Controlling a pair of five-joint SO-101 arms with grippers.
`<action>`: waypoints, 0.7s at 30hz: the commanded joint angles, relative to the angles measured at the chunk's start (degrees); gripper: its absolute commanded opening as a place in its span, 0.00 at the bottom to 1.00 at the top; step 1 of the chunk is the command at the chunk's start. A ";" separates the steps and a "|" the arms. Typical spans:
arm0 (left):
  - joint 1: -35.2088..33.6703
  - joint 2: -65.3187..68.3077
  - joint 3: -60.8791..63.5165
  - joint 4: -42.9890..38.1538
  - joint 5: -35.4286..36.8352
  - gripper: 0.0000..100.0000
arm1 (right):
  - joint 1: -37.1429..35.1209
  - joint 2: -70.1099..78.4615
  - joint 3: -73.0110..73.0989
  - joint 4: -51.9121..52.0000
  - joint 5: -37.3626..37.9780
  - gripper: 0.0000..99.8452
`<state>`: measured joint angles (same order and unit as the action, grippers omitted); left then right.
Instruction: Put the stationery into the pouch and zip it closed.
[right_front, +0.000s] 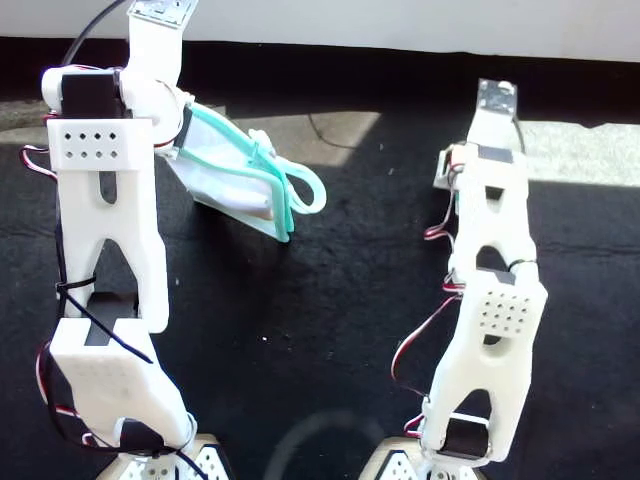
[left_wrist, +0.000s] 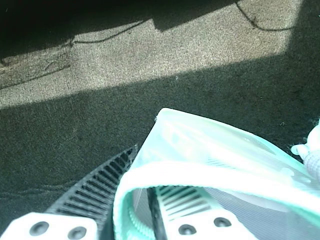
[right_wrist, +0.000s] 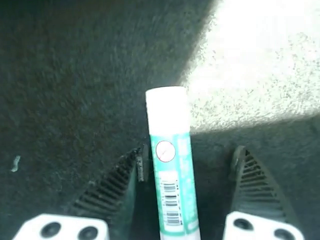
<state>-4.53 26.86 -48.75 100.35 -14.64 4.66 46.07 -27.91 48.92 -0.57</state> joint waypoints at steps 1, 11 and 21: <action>0.75 2.15 0.04 -0.35 -0.53 0.01 | -1.36 0.22 -2.59 0.13 3.96 0.01; 0.75 1.98 0.04 -0.35 -0.53 0.01 | -1.89 -7.16 -12.62 14.37 7.56 0.01; 0.75 1.98 0.04 -0.35 -0.53 0.01 | -2.33 -14.55 -21.67 34.51 7.38 0.01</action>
<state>-4.53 26.86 -48.75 100.35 -14.64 2.73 36.66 -45.76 78.20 6.90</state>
